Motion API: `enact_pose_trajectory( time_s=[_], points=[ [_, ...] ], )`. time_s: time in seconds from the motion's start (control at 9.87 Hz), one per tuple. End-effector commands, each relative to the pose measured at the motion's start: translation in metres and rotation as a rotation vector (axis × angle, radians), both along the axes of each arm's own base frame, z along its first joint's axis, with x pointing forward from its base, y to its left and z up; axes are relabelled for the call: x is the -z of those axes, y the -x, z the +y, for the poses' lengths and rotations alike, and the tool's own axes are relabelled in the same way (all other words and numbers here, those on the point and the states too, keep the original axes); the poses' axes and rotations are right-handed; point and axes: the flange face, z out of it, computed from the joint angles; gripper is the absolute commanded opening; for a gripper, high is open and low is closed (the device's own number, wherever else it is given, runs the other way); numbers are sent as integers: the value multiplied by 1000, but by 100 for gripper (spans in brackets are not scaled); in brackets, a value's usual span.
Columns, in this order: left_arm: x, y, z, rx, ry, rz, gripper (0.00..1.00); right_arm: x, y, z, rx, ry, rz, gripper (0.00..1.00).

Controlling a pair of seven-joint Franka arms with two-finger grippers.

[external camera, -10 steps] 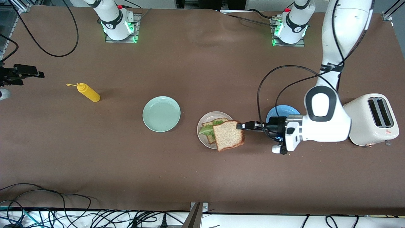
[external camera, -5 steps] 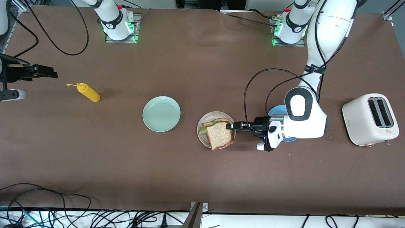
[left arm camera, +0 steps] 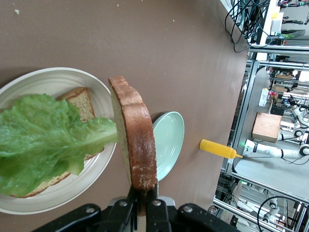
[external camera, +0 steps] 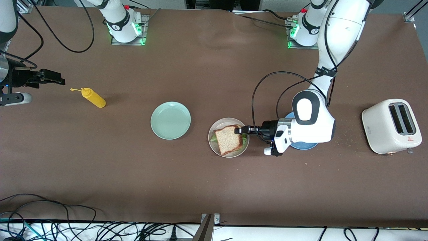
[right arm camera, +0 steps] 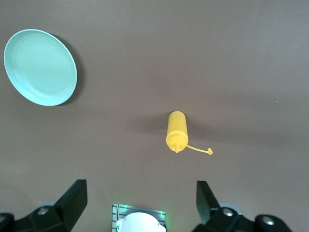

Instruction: Make sandwich on beige plate with both arms

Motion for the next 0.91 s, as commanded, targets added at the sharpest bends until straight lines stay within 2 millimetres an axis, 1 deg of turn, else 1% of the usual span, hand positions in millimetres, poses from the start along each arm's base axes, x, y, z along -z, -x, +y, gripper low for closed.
enact_pose_trajectory(
  time_s=[0.0,0.2,0.3,0.61,0.81],
  points=[
    [1,10,-9,-13,4,-25,0,-9,20,16,23,36,-25,100],
    [10,17,-13,-12,-10,-14,0,-7,33,14,18,44,-50,100],
    [13,19,-15,-8,-14,-10,0,-8,32,13,18,45,-53,100],
    [32,25,-7,17,-30,-14,0,-8,30,10,25,47,-47,100],
    [46,29,4,39,-38,-37,0,-7,30,-1,45,46,-45,100]
  ],
)
